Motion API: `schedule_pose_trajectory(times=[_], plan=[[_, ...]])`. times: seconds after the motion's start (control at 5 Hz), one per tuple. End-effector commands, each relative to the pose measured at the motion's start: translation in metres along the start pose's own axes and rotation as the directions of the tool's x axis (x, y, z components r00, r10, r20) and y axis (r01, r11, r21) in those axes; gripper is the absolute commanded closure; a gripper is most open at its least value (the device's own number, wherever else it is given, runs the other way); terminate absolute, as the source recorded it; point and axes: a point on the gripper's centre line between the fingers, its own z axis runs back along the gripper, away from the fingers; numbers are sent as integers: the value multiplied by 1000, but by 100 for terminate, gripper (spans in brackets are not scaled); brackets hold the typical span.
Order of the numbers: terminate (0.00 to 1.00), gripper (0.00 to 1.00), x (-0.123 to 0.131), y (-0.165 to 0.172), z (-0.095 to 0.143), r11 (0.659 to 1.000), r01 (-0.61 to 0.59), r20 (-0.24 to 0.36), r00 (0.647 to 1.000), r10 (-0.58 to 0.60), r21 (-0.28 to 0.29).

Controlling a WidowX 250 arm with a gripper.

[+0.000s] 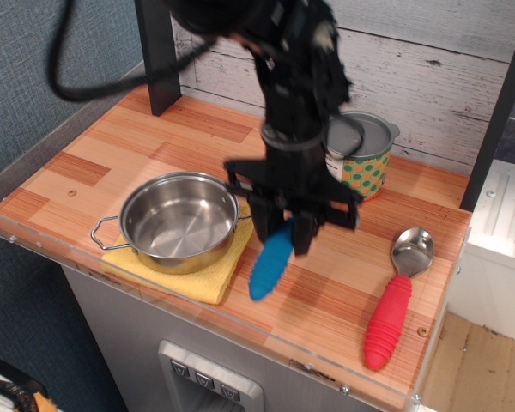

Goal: Place the blue fork on the other side of the silver pan.

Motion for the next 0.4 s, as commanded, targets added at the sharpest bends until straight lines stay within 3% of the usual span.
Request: schedule_pose_trajectory(times=[0.0,0.2], plan=[[0,100,10,36,33,997,-12,14,1000,11,78],[0,100,13,70,38,992,8,-3,1000,-7,122]])
